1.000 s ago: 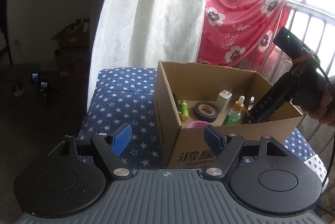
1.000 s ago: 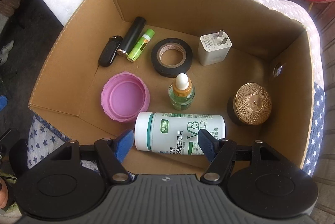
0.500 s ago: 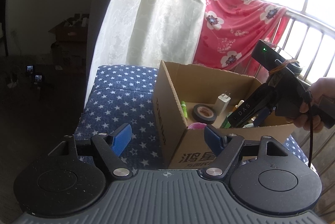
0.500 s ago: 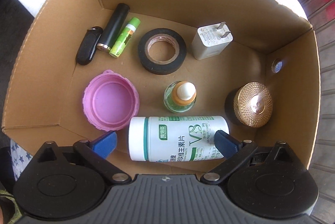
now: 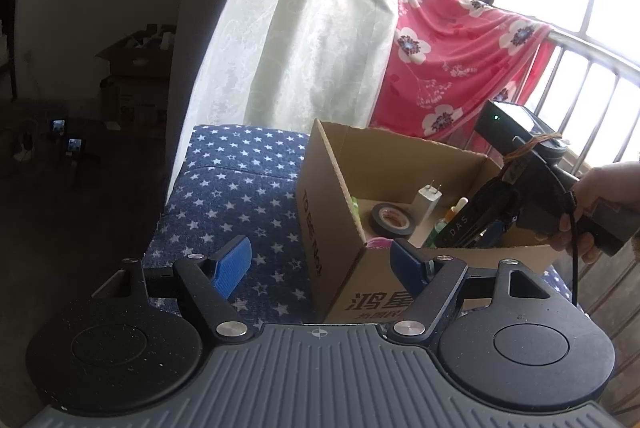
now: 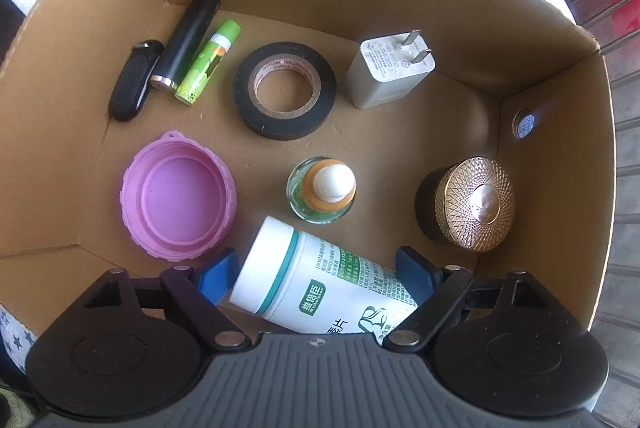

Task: Organize rigid objects
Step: 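Push the lying pill bottle into place with the right gripper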

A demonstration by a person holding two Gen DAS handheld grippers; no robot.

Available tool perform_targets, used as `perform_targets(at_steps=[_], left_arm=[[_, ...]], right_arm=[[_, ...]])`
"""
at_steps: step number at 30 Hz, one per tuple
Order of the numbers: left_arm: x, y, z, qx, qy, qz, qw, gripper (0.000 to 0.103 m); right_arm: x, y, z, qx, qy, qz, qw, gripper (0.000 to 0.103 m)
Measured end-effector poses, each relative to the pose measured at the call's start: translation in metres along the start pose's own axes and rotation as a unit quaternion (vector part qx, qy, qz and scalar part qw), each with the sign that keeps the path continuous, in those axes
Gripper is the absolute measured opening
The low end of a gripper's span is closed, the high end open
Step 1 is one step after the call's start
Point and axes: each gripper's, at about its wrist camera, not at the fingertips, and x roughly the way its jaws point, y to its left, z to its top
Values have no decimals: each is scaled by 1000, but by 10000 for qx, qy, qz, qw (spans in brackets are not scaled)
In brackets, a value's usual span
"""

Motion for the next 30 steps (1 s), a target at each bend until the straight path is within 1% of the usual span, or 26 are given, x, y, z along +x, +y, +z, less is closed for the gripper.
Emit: perform_targets(at_steps=[1, 2, 4, 6, 8, 9, 10, 11, 13, 15, 16, 18, 21, 22, 23, 26, 28, 29, 30], left_arm=[[1, 0, 0, -1, 6, -5, 10000, 77], [1, 0, 1, 2, 10, -9, 10000, 77], [2, -2, 1, 16, 22, -9, 10000, 77], [3, -5, 1, 42, 31, -11, 10000, 77], [3, -9, 1, 86, 39, -14, 10000, 77], [3, -11, 1, 112, 42, -22, 9999, 77], [3, -14, 1, 141, 42, -31, 9999, 77], [3, -16, 1, 170, 41, -39, 9998, 77], [3, -22, 1, 225, 47, -59, 9997, 77], [4, -28, 2, 293, 61, -93, 9995, 77], [5, -31, 1, 332, 63, -107, 9994, 77], [6, -38, 1, 400, 81, -126, 9991, 77], [8, -48, -1, 478, 143, -151, 9986, 77], [9, -51, -2, 500, 171, -154, 9985, 77], [11, -54, -3, 531, 199, -154, 9983, 77], [15, -64, -4, 656, 276, -108, 9974, 77], [19, -72, -4, 740, 326, -74, 9967, 78], [20, -76, -3, 772, 341, -51, 9964, 79], [21, -79, -3, 797, 347, -35, 9962, 81]], right_arm=[[-7, -6, -1, 51, -84, 77, 9999, 74], [-14, -11, -3, 79, -154, 151, 9997, 72], [-27, -20, -7, 118, -274, 252, 9992, 63], [-37, -30, -16, 162, -370, 324, 9987, 58], [-44, -42, -24, 206, -409, 398, 9982, 50], [-47, -48, -28, 244, -416, 443, 9979, 44], [-46, -55, -34, 275, -428, 464, 9976, 41], [-41, -57, -44, 290, -480, 439, 9975, 41], [-47, -70, -54, 367, -580, 423, 9967, 41], [-52, -84, -62, 483, -656, 500, 9954, 40], [-48, -81, -62, 487, -738, 515, 9947, 40], [-49, -85, -64, 464, -891, 665, 9927, 40], [-62, -94, -70, 580, -1135, 968, 9871, 41], [-56, -95, -67, 650, -1245, 1111, 9838, 41], [-59, -96, -70, 708, -1389, 1273, 9795, 41], [-70, -96, -88, 784, -1912, 1669, 9641, 46], [-80, -102, -109, 855, -2256, 1874, 9522, 55], [-80, -101, -118, 923, -2416, 1947, 9461, 58], [-79, -101, -127, 981, -2554, 2016, 9405, 62]])
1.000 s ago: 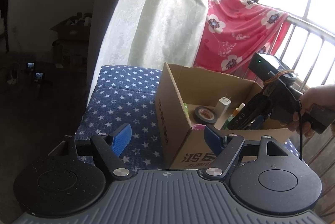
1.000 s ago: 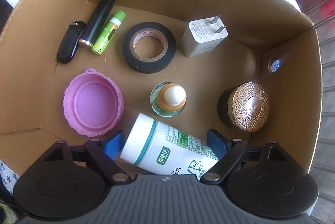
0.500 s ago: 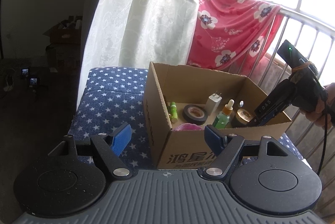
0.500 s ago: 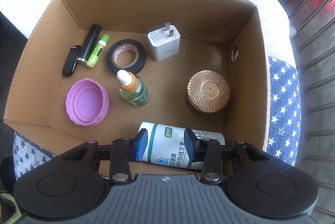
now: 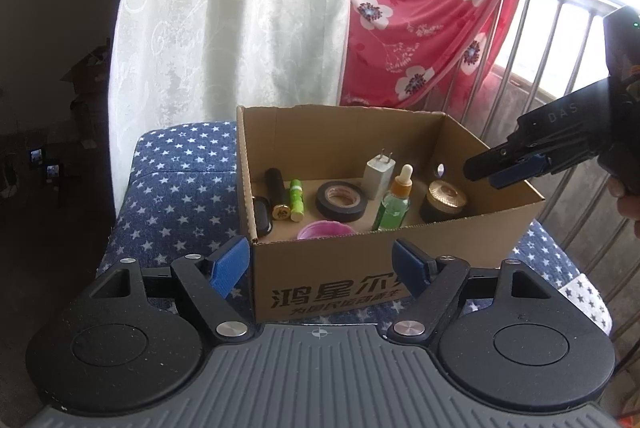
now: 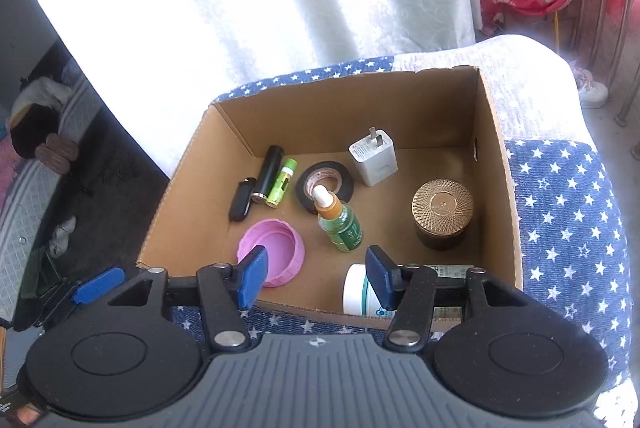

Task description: Organize rigid objects

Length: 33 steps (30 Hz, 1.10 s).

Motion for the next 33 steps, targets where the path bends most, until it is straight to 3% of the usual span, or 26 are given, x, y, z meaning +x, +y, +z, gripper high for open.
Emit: perform_targets(at_steps=[2, 5, 7, 11, 21, 33], left_arm=[[2, -8, 2, 35, 23, 39, 10000, 85], [5, -18, 7, 60, 36, 94, 9999, 92], [5, -26, 10, 63, 12, 217, 9997, 99], [4, -33, 16, 12, 15, 387, 9993, 101], [6, -43, 19, -89, 122, 872, 9961, 103], [13, -57, 18, -19, 393, 1106, 9931, 103]], right_arm=[[-15, -2, -17, 52, -356, 163, 9992, 64], [-32, -2, -38, 42, -965, 185, 9951, 80], [-39, 0, -54, 70, -1531, 151, 9881, 97], [-54, -4, -72, 166, -2268, 110, 9737, 103], [-52, -5, -100, 207, -2372, -344, 9706, 103], [-20, 20, -106, -439, -1980, -794, 9760, 103]])
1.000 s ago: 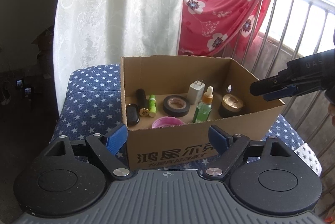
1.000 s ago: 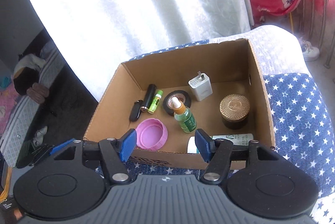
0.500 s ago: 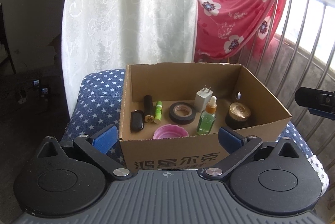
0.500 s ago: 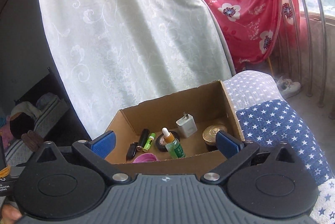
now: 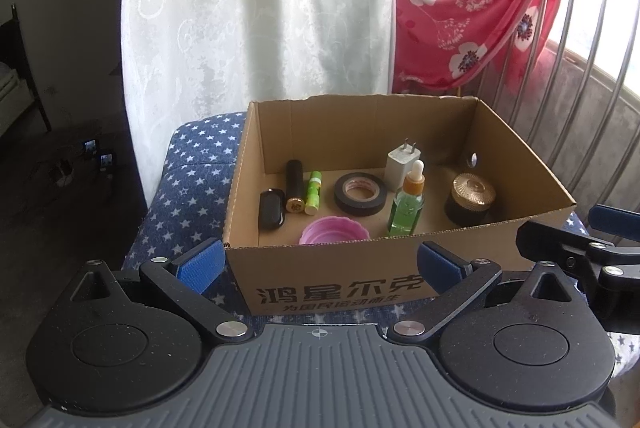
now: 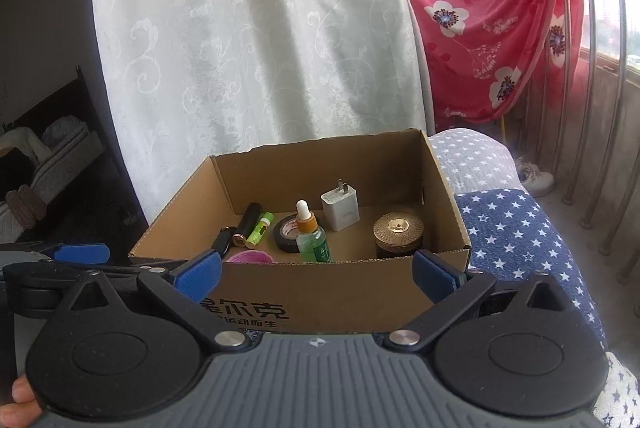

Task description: Organize rigid objects

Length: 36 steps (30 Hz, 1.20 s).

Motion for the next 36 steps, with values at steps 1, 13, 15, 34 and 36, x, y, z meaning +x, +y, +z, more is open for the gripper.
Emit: perform_targets(at_steps=[1, 13, 15, 34, 36], left_arm=[[-1, -1, 0, -18, -18, 6, 10000, 103], [-1, -4, 0, 18, -105, 193, 9998, 103], [-1, -4, 1, 21, -108, 214, 9997, 103], [1, -6, 1, 50, -71, 216, 9997, 103], [0, -7, 1, 53, -66, 216, 9997, 103]], right_arm=[[1, 1, 0, -43, 12, -46, 10000, 103], [13, 1, -3, -169, 166, -199, 9995, 103], [14, 1, -2, -169, 179, -202, 9995, 103], [15, -4, -2, -75, 271, -176, 9994, 103], [16, -4, -2, -67, 281, -175, 9994, 103]])
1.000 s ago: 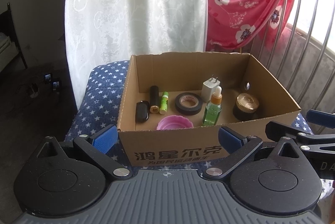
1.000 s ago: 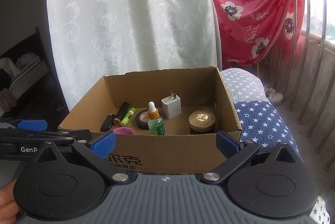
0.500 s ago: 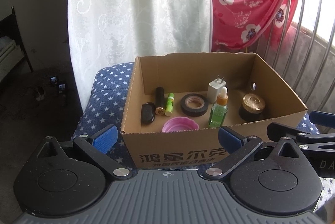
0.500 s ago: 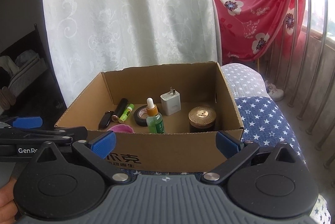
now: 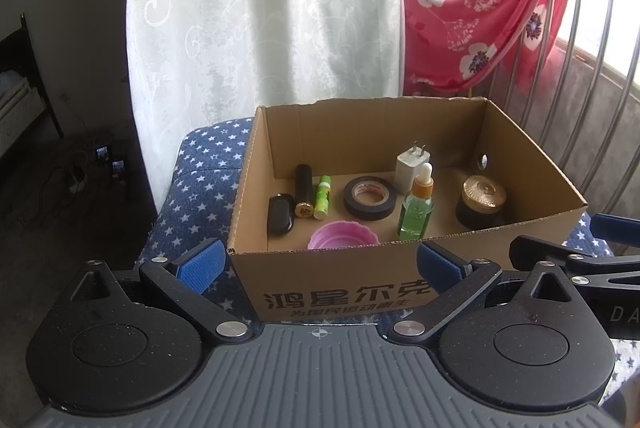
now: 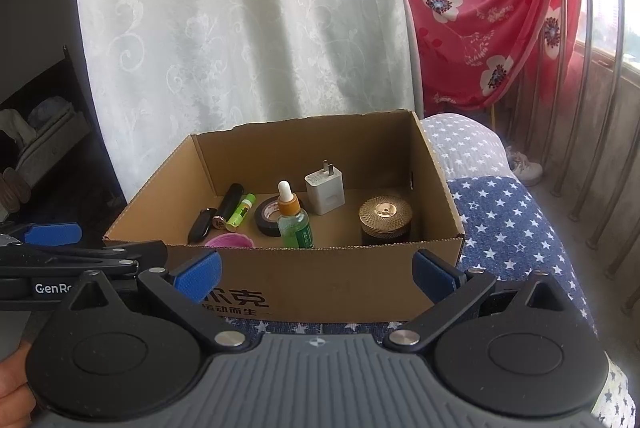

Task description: Organize rigid objects

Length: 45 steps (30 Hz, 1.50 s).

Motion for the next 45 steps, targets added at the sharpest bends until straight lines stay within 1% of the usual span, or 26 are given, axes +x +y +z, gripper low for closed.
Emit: perform_targets(at_steps=[45], left_arm=[[3, -1, -2, 16, 37, -43, 10000, 103]], right_arm=[[-1, -4, -2, 76, 87, 15, 9999, 103]])
